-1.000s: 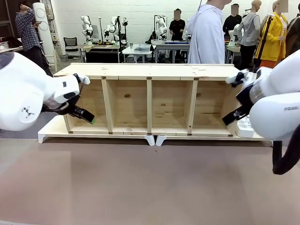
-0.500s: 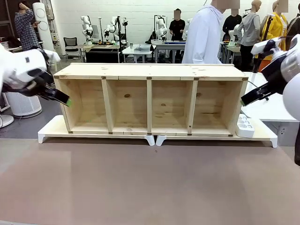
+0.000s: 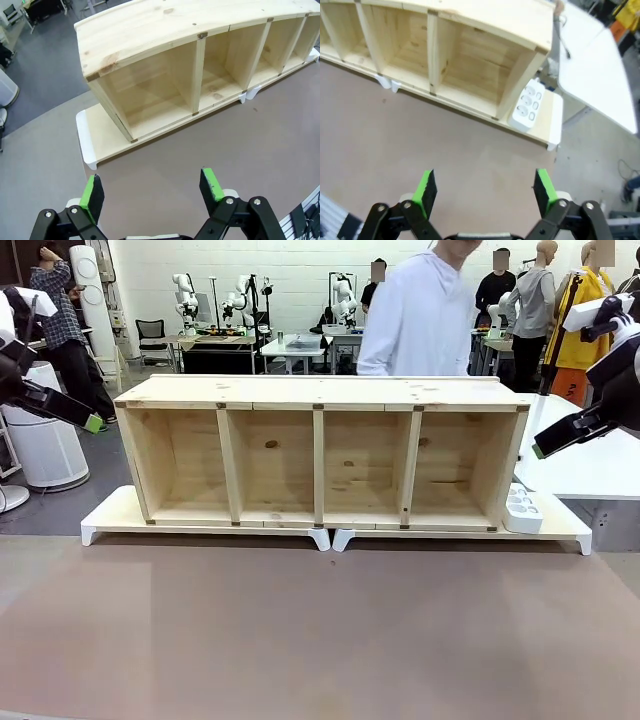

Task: Perform cable management.
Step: When the cord part of the Power Cable appears at the lower middle area of the table and stops, grasp the cord part of the Power Cable.

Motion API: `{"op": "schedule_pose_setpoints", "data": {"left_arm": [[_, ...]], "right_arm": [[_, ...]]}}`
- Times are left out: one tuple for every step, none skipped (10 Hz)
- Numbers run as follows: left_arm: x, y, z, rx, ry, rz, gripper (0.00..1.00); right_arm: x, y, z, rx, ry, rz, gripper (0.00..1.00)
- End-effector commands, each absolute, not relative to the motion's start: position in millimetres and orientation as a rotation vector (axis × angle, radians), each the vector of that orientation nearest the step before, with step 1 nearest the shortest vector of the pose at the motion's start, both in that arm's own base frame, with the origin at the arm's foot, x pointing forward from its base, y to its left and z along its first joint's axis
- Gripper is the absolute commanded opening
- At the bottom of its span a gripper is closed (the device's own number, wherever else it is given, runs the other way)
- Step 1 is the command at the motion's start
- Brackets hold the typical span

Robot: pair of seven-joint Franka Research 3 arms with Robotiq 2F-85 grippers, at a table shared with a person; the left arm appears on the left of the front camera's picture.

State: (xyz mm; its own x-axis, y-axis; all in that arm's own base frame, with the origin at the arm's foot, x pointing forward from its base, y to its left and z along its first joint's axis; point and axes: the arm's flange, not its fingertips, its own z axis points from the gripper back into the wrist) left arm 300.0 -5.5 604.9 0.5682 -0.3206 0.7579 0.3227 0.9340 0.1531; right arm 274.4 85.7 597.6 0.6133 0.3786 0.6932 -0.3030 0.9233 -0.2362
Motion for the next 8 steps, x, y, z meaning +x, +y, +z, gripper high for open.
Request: {"op": "schedule_pose_setpoints", "data": {"left_arm": [[315.6,-7.7,593.4,-0.002,-0.876,-0.368,1.0],[315.6,-7.7,593.4,-0.002,-0.876,-0.368,1.0],[315.6,-7.7,593.4,-0.002,-0.876,-0.368,1.0],[315.6,-7.7,593.4,-0.002,-0.876,-0.368,1.0],[315.6,-7.7,593.4,-0.002,-0.876,-0.368,1.0],[315.6,-7.7,593.4,-0.002,-0.876,-0.368,1.0],[315.6,-7.7,593.4,-0.002,-0.876,-0.368,1.0],[315.6,-7.7,593.4,-0.002,-0.876,-0.368,1.0]], "right_arm": [[280.5,84.7,596.6,-0.099,-0.834,0.409,1.0],[280.5,84.7,596.6,-0.099,-0.834,0.409,1.0],[280.5,84.7,596.6,-0.099,-0.834,0.409,1.0],[280.5,84.7,596.6,-0.099,-0.834,0.409,1.0],[280.5,84.7,596.6,-0.099,-0.834,0.409,1.0],[280.5,84.7,596.6,-0.099,-0.834,0.409,1.0],[280.5,84.7,596.6,-0.099,-0.834,0.409,1.0],[280.5,84.7,596.6,-0.099,-0.834,0.409,1.0]]}}
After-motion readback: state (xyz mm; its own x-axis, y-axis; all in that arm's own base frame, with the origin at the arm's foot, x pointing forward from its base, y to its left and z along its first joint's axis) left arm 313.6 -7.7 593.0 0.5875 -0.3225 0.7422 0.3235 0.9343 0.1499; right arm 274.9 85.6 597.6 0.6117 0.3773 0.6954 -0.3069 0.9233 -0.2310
